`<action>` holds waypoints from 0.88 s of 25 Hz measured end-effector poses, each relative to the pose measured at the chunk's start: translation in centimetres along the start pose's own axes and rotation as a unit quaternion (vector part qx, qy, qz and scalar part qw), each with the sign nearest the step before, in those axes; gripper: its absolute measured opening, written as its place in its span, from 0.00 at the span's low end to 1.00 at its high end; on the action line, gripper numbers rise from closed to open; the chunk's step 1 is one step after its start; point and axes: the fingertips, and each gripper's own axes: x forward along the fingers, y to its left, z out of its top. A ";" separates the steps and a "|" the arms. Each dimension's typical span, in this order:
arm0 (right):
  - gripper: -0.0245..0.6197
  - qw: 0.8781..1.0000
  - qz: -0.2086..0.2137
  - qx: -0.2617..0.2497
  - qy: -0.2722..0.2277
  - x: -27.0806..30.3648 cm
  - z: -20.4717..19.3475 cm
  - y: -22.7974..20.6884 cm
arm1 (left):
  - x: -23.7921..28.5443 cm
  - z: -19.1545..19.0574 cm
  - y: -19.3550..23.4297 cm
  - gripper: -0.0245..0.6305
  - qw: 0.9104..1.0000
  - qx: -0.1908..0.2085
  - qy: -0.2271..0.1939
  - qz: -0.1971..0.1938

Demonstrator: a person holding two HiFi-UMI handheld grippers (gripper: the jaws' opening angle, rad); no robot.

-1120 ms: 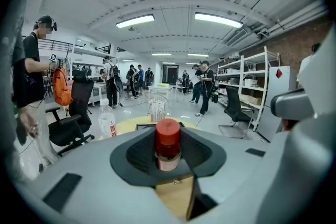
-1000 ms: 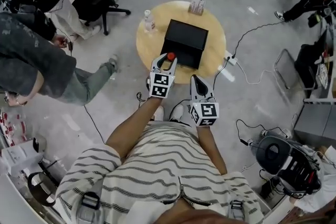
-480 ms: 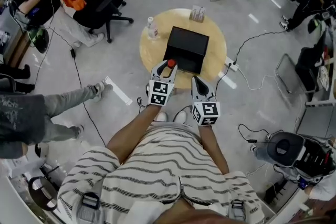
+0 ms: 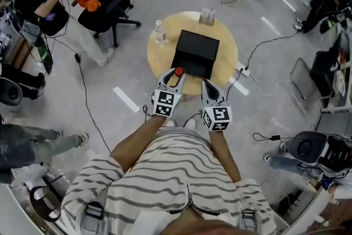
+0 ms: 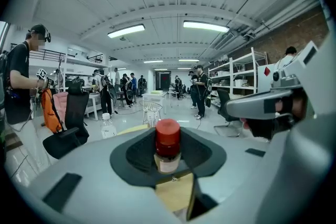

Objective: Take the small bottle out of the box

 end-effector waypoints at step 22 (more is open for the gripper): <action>0.05 1.000 0.004 -0.005 -0.008 -0.4 -0.3 -0.5 | -2.2 0.2 -1.6 0.26 1.000 0.008 -0.020 0.003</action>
